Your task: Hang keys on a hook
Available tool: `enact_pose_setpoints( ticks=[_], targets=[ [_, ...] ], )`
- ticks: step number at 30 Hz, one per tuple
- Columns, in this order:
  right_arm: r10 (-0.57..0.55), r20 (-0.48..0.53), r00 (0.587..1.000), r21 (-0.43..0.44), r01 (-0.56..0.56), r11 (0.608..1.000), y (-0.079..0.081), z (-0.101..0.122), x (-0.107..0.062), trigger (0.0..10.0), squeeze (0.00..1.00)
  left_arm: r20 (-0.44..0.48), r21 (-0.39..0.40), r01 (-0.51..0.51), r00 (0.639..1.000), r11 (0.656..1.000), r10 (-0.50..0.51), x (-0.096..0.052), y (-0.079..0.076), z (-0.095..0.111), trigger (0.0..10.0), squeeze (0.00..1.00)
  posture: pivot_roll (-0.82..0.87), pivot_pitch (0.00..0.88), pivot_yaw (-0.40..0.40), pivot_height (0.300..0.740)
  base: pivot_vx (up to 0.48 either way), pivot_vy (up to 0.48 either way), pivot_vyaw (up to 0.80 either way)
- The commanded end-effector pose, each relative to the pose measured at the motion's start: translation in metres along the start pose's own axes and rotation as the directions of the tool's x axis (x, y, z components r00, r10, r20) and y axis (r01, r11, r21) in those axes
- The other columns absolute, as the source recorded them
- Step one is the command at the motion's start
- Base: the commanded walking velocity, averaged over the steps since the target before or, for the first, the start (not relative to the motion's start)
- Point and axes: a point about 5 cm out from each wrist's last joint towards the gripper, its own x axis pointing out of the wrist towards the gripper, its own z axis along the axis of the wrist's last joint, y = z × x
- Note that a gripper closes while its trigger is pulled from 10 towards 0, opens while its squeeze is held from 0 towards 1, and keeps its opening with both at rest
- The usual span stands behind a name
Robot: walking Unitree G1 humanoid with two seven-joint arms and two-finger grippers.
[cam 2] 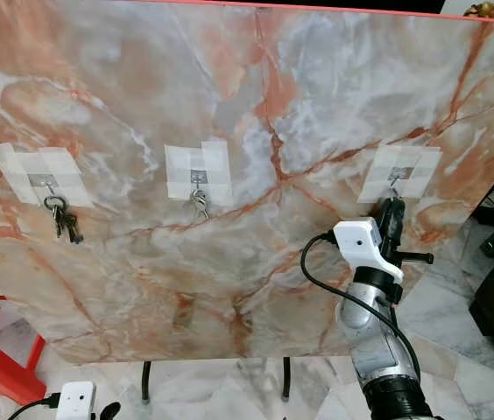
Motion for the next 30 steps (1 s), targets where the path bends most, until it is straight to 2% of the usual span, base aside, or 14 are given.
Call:
enact_pose_setpoints(
  ticks=[1, 5, 6, 7, 8, 19, 22, 23, 24, 25, 28, 30],
  targets=[
    [-0.003, 0.01, 1.0, -0.003, 0.003, 1.0, -0.003, 0.001, 0.004, 10.0, 0.0, 0.008, 0.004, 0.001, 1.0, 1.0, -0.001, -0.001, -0.001, -0.001, 10.0, 0.0, 0.07, 0.04, -0.09, 0.709, 0.0, 0.0, 0.0],
    [0.001, 0.006, 1.0, 0.017, -0.001, 1.0, -0.002, 0.001, 0.002, 10.0, 0.0, 0.009, 0.005, 0.001, 1.0, 1.0, -0.001, -0.001, -0.001, 0.0, 10.0, 0.0, 0.07, 0.04, -0.09, 0.709, 0.0, 0.0, 0.0],
    [-0.001, 0.006, 1.0, 0.03, 0.001, 1.0, -0.002, 0.001, 0.002, 10.0, 0.38, 0.01, 0.006, 0.001, 1.0, 1.0, -0.001, -0.001, -0.001, 0.0, 10.0, 0.0, 0.07, 0.04, -0.09, 0.709, 0.0, 0.0, 0.0],
    [0.0, 0.007, 1.0, 0.038, 0.0, 0.999, -0.002, 0.001, 0.002, 10.0, 0.88, 0.01, 0.006, -0.001, 1.0, 1.0, 0.001, -0.001, -0.001, 0.0, 10.0, 0.0, 0.07, 0.04, -0.09, 0.709, 0.0, 0.0, 0.0],
    [0.001, 0.009, 1.0, 0.047, -0.002, 0.999, -0.001, 0.002, 0.001, 10.0, 1.0, 0.012, 0.004, -0.004, 1.0, 1.0, 0.004, 0.0, 0.0, 0.0, 10.0, 0.0, 0.07, 0.04, -0.09, 0.709, 0.0, 0.0, 0.0],
    [0.035, 0.012, 0.999, 0.068, -0.035, 0.997, 0.003, 0.003, -0.009, 10.0, 1.0, 0.013, 0.006, -0.009, 1.0, 1.0, 0.009, 0.0, 0.001, 0.002, 10.0, 0.0, 0.07, 0.041, -0.091, 0.709, 0.0, 0.0, 0.0],
    [0.08, 0.018, 0.997, 0.113, -0.081, 0.99, 0.007, 0.004, -0.014, 10.0, 1.0, 0.009, 0.006, -0.008, 1.0, 1.0, 0.008, 0.0, 0.001, 0.001, 10.0, 0.0, 0.07, 0.041, -0.093, 0.709, 0.0, 0.0, 0.0],
    [0.124, 0.038, 0.992, 0.155, -0.128, 0.98, 0.011, 0.006, -0.018, 10.0, 0.94, 0.006, 0.006, -0.008, 1.0, 1.0, 0.008, 0.0, 0.0, 0.0, 10.0, 0.0, 0.07, 0.041, -0.094, 0.709, 0.0, 0.0, 0.0],
    [0.152, 0.064, 0.986, 0.173, -0.161, 0.972, 0.012, 0.009, -0.021, 10.0, 0.21, 0.005, 0.005, -0.008, 1.0, 1.0, 0.008, -0.001, 0.0, -0.001, 10.0, 0.0, 0.07, 0.041, -0.094, 0.709, 0.0, 0.0, 0.0],
    [0.168, 0.082, 0.982, 0.182, -0.18, 0.967, 0.014, 0.011, -0.024, 10.0, 0.0, 0.004, 0.005, -0.008, 1.0, 1.0, 0.008, -0.001, 0.0, -0.001, 10.0, 0.0, 0.07, 0.041, -0.094, 0.709, 0.0, 0.0, 0.0],
    [0.219, 0.127, 0.967, 0.204, -0.241, 0.949, 0.016, 0.014, -0.031, 10.0, 0.0, 0.003, 0.006, -0.006, 1.0, 1.0, 0.006, -0.001, 0.0, -0.001, 10.0, 0.0, 0.07, 0.042, -0.094, 0.709, 0.0, 0.0, 0.0],
    [0.245, 0.103, 0.964, 0.222, -0.262, 0.939, 0.017, 0.01, -0.036, 10.0, 0.0, 0.002, 0.006, -0.006, 1.0, 1.0, 0.006, -0.001, 0.0, -0.001, 10.0, 0.0, 0.07, 0.042, -0.094, 0.709, 0.0, 0.0, 0.0]
  ],
)
